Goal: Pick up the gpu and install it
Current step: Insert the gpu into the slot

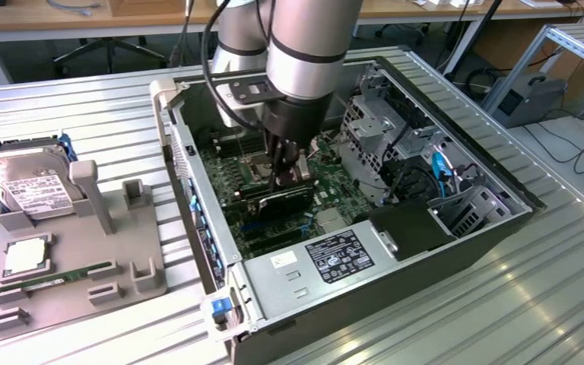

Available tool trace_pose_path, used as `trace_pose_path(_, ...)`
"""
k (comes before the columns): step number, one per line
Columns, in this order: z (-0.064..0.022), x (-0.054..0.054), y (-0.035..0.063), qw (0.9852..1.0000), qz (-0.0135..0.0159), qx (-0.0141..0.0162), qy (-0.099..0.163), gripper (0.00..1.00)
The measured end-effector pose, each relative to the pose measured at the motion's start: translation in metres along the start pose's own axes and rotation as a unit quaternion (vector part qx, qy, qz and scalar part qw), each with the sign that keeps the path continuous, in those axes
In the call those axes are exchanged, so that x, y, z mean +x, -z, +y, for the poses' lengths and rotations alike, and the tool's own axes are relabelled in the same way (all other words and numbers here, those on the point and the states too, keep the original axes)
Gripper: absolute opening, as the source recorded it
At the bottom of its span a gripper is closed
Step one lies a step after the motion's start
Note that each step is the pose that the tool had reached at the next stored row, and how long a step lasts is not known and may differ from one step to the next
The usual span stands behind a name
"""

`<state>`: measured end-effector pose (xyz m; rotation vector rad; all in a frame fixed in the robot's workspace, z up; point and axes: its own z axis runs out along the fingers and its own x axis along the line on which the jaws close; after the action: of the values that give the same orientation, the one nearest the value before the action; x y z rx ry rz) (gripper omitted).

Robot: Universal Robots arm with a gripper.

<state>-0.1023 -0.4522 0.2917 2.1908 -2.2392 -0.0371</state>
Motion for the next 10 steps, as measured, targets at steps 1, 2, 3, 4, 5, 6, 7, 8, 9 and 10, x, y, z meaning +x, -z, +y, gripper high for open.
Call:
trace_pose_path(1,-0.0035,0.000,0.0000,1.0000,0.0000,-0.0022,0.001,0.15)
trace_pose_path(2,-0.0071,0.000,0.0000,1.0000,0.0002,-0.0044,0.002,0.11)
trace_pose_path(3,-0.0110,0.000,-0.0001,1.0000,0.0002,-0.0064,0.003,0.11)
trace_pose_path(4,-0.0143,0.000,-0.0001,1.0000,0.0002,-0.0084,0.004,0.11)
trace_pose_path(5,-0.0156,0.000,-0.0001,0.9999,0.0002,-0.0091,0.005,0.11)
trace_pose_path(6,-0.0160,0.000,-0.0001,0.9999,0.0003,-0.0094,0.005,0.11)
trace_pose_path(7,-0.0161,0.000,0.0000,0.9999,0.0003,-0.0094,0.005,0.11)
trace_pose_path(8,-0.0161,0.000,0.0000,0.9999,0.0004,-0.0095,0.005,0.11)
trace_pose_path(9,-0.0161,0.000,0.0000,0.9999,0.0004,-0.0095,0.005,0.11)
trace_pose_path(10,-0.0161,0.000,0.0000,0.9999,0.0004,-0.0095,0.005,0.11)
